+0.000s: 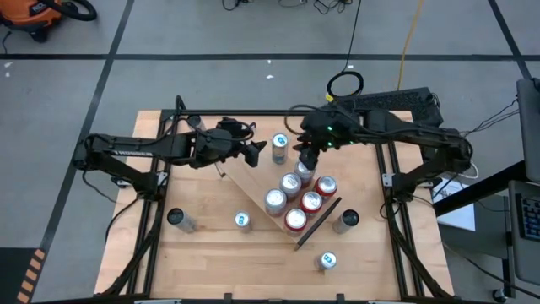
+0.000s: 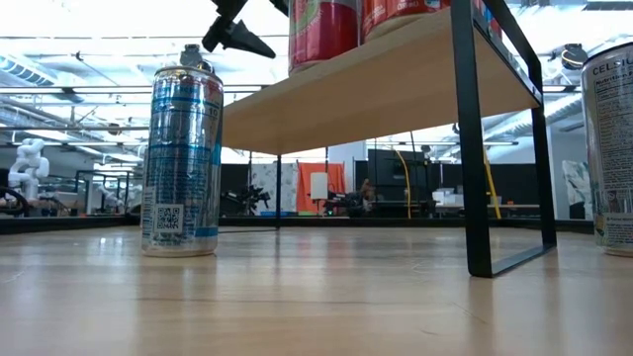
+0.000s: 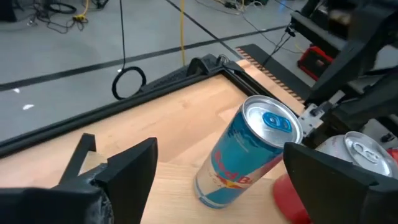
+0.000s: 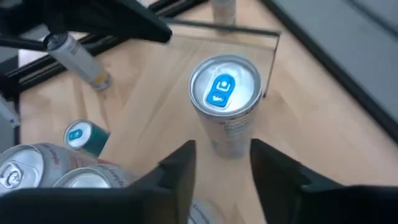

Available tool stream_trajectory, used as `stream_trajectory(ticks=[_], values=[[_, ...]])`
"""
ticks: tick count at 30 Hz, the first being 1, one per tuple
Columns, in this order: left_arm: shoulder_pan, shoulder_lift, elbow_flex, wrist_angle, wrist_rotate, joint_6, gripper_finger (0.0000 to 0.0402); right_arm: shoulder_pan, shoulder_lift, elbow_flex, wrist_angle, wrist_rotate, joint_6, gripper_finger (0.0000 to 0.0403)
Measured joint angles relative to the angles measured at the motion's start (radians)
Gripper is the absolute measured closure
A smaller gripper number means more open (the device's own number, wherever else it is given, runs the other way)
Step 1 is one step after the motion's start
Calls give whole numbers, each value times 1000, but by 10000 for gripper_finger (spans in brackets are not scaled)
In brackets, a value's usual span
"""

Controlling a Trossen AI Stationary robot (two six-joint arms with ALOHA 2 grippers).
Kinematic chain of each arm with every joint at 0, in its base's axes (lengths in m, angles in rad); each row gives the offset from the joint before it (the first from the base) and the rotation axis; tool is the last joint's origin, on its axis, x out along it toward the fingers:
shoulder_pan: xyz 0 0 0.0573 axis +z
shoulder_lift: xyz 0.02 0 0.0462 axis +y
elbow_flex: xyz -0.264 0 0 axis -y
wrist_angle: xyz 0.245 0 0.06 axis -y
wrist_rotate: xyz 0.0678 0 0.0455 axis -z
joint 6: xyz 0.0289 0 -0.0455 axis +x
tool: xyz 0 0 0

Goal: Place canned beverage on shelf
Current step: Put the top blue soda can on the shelf

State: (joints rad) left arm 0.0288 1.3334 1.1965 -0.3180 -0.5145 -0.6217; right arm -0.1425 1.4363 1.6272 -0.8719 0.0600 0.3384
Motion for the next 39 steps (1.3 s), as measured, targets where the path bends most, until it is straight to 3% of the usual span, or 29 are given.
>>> stream_trajectory(ticks=[5,11,17,24,32,39], values=[[16,0,0,8,6,-24,82,-53,50,0,5,-110,-12,342],[68,5,0,74,7,26,115,-77,73,0,8,-119,-32,398],[145,15,0,76,51,26,142,-86,83,0,25,-123,-59,395],[215,50,0,75,213,28,155,-87,99,-1,28,-144,-79,402],[219,83,-2,90,353,29,155,-88,100,-1,37,-142,-86,402],[206,83,-2,94,376,27,155,-92,100,0,35,-142,-97,403]])
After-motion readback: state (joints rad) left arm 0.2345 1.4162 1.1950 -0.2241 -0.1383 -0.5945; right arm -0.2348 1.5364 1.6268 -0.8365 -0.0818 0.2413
